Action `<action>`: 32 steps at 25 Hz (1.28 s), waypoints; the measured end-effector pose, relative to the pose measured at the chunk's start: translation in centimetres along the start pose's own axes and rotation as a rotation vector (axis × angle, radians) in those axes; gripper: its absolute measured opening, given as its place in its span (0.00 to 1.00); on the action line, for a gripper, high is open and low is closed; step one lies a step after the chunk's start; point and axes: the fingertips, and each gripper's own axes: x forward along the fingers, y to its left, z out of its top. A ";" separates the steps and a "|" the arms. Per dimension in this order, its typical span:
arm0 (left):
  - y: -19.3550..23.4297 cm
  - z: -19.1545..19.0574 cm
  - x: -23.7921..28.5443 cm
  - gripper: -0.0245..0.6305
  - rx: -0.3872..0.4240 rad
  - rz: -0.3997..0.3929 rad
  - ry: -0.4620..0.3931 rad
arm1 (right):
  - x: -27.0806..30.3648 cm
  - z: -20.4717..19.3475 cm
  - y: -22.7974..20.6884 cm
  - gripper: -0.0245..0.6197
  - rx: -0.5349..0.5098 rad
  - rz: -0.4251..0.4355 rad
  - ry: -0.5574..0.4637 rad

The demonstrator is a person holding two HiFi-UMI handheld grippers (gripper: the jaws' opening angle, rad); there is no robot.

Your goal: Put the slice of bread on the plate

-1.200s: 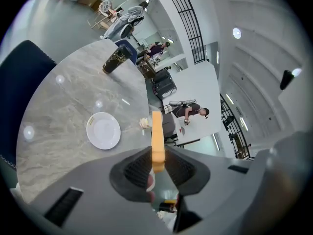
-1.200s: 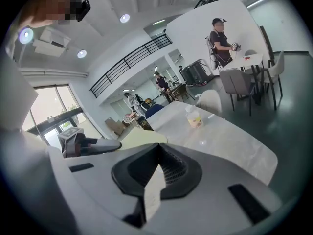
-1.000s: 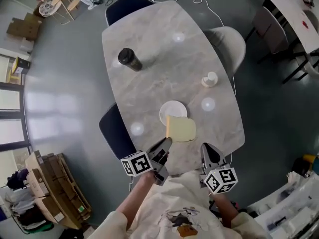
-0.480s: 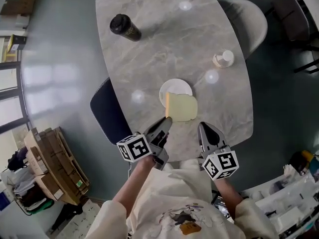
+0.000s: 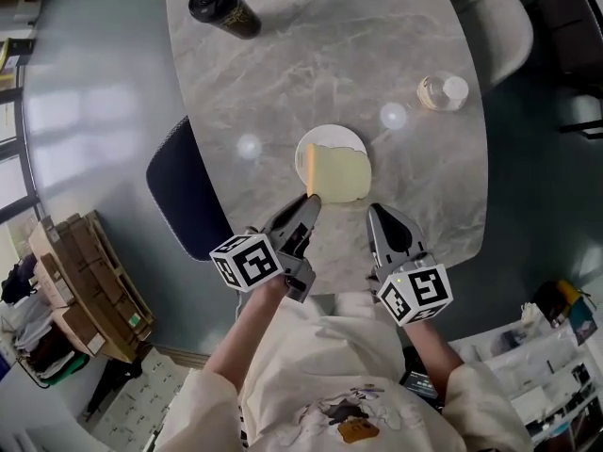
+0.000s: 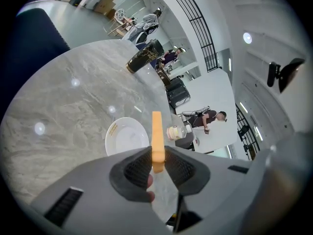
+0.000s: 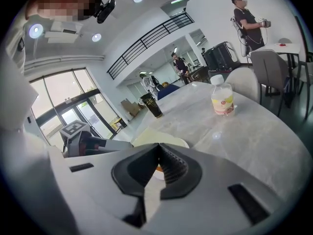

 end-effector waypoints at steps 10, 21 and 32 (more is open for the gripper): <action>4.4 2.0 2.4 0.17 0.037 0.056 -0.067 | 3.7 -3.1 -1.9 0.05 0.004 0.014 0.088; 6.6 1.8 2.2 0.31 0.358 0.258 0.002 | 4.6 -5.0 -1.6 0.05 0.057 0.008 0.100; 7.1 0.1 1.0 0.42 0.604 0.359 0.139 | 3.8 -5.2 -0.3 0.05 0.049 0.019 0.095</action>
